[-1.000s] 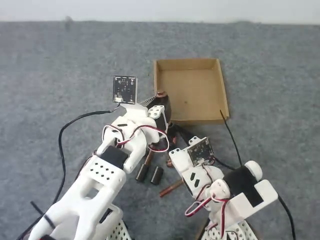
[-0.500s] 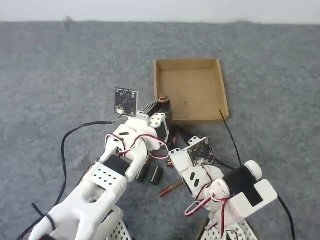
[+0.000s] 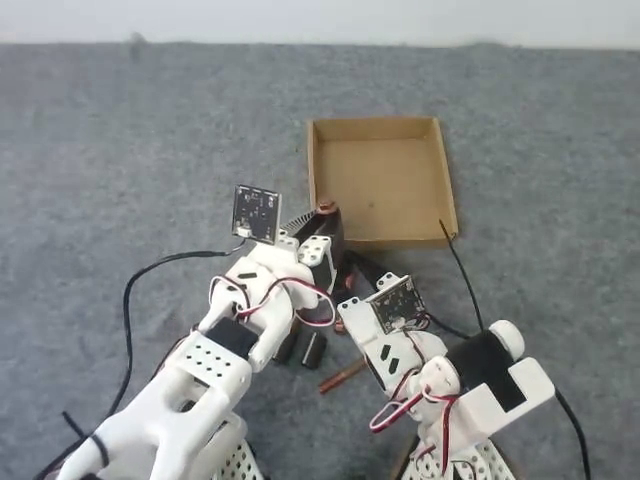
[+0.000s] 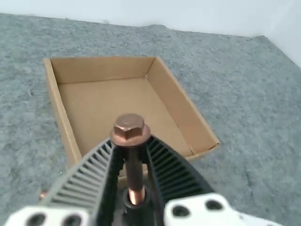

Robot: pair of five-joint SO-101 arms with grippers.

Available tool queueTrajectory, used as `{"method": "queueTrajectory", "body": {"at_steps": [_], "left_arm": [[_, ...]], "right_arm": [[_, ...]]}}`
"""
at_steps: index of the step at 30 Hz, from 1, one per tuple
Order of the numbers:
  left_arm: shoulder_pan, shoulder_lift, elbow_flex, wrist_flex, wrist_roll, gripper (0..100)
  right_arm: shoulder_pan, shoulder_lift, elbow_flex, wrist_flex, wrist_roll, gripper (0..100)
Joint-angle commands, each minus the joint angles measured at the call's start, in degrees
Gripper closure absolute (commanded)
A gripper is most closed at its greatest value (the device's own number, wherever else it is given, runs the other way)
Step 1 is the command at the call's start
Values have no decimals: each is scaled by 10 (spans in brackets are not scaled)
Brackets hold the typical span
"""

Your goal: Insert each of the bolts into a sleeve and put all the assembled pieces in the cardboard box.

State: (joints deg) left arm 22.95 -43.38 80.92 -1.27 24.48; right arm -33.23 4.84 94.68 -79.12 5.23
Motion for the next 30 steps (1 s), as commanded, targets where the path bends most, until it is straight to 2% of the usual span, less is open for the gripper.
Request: {"method": "queueTrajectory", "body": {"at_steps": [1, 9, 15, 30], "left_arm": [[0, -11, 4, -12, -10, 989], [4, -10, 17, -12, -10, 989], [43, -7, 40, -12, -10, 989], [40, -7, 55, -14, -10, 988]], "right_arm": [[23, -27, -9, -16, 10, 992], [24, -28, -9, -16, 10, 992], [29, -28, -9, -21, 10, 992], [43, -29, -9, -22, 10, 992]]}}
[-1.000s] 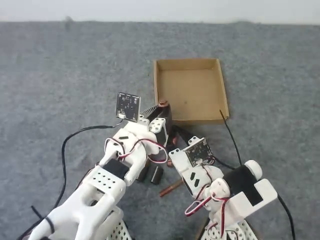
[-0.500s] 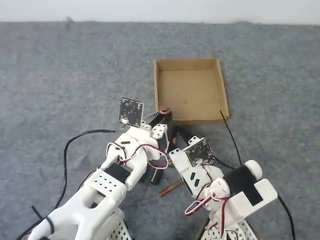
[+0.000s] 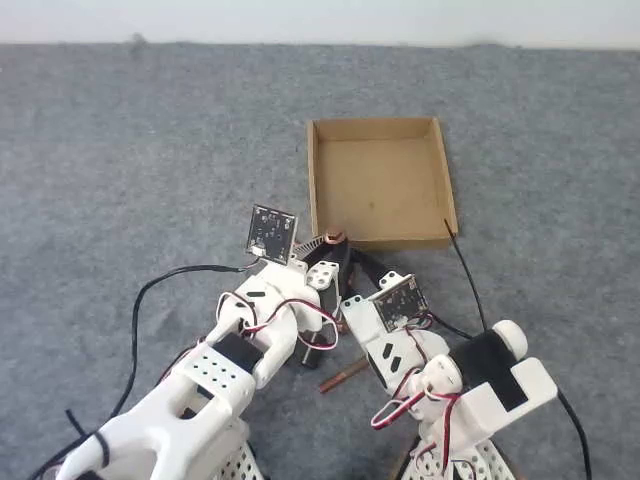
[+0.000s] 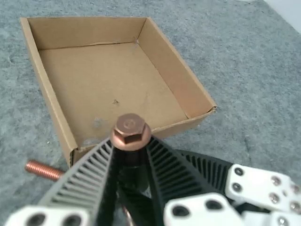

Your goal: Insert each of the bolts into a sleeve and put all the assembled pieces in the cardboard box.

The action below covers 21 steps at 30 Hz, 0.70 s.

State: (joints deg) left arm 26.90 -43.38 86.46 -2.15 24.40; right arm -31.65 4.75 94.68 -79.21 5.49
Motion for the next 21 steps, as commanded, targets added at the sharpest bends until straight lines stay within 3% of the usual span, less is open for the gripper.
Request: {"method": "queueTrajectory", "body": {"at_steps": [1, 6, 14, 21], "left_arm": [[0, -7, 0, -5, -9, 987], [0, -11, -2, -6, -9, 983], [0, -11, 0, -4, -7, 807], [0, -12, -1, -4, -7, 805]], "right_arm": [[27, -28, -9, -21, 7, 992], [27, -28, -9, -21, 7, 992], [27, -28, -9, -21, 7, 992], [28, -28, -10, -21, 7, 992]]}}
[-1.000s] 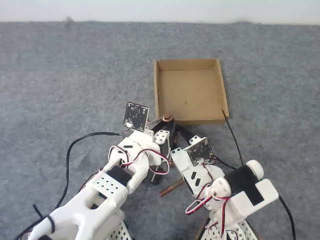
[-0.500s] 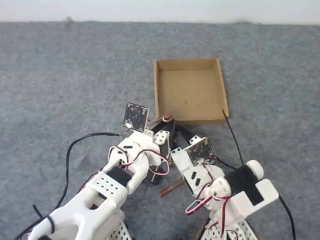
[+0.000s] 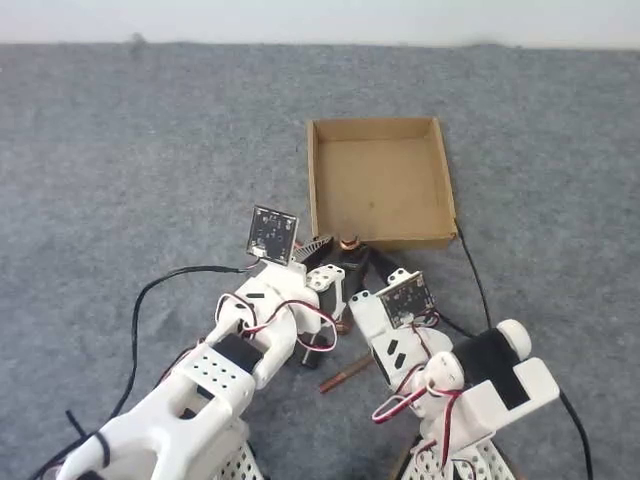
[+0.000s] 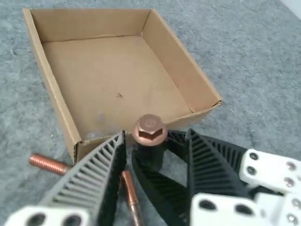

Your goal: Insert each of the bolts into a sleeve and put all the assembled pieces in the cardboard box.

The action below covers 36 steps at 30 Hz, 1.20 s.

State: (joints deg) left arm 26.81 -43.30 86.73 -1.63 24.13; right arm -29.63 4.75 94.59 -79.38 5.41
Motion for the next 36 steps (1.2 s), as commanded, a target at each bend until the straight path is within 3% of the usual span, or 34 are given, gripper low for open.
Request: {"method": "queueTrajectory", "body": {"at_steps": [1, 11, 21, 26, 36], "left_arm": [[1, -13, -5, -9, -4, 805], [-23, -70, 0, -4, -4, 805], [-69, -355, 1, 215, -4, 805], [-145, -469, 11, 290, -4, 805], [-296, -492, 103, 299, -5, 805]], "right_arm": [[7, -28, -9, -19, 8, 992], [9, -27, -13, -18, 8, 992], [9, -25, -15, -16, 8, 992], [9, -25, -15, -15, 8, 992], [9, -27, -11, -18, 8, 992]]}}
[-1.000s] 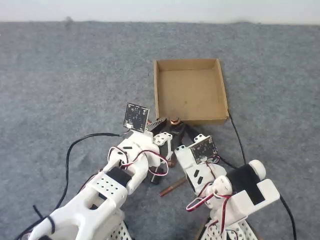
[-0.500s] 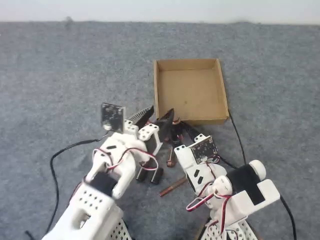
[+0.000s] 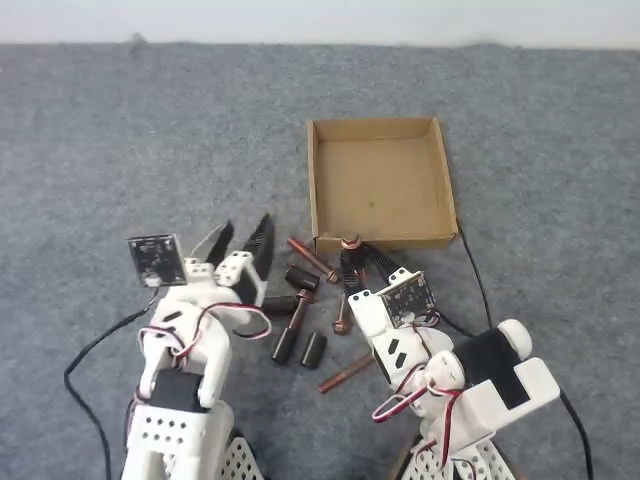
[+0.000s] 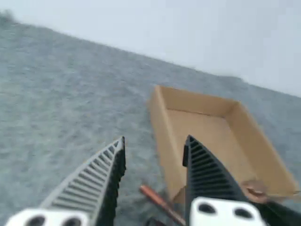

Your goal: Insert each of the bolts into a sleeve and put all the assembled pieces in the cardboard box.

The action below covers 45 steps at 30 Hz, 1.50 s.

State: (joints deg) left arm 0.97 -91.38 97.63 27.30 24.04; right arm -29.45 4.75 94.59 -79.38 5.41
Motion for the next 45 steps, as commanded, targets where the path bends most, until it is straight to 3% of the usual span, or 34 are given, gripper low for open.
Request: {"method": "queueTrajectory", "body": {"at_steps": [1, 13, 17, 22, 33, 39, 45], "left_arm": [[-53, -15, -7, 18, -4, 805], [-79, -15, -7, 160, -5, 805], [-80, -15, -7, 166, -5, 830], [-78, -15, -7, 163, -19, 997], [-78, -15, -7, 163, -38, 989], [-78, -15, -7, 163, -38, 989], [-78, -15, -7, 163, -38, 989]], "right_arm": [[7, -27, -11, -18, 8, 992], [22, -28, -11, -19, 8, 992], [22, -28, -11, -19, 10, 992], [34, -28, -10, -19, 11, 992], [96, -29, -9, -170, 17, 992], [136, -29, -48, -173, 108, 992], [182, -24, -111, -165, 124, 992]]}}
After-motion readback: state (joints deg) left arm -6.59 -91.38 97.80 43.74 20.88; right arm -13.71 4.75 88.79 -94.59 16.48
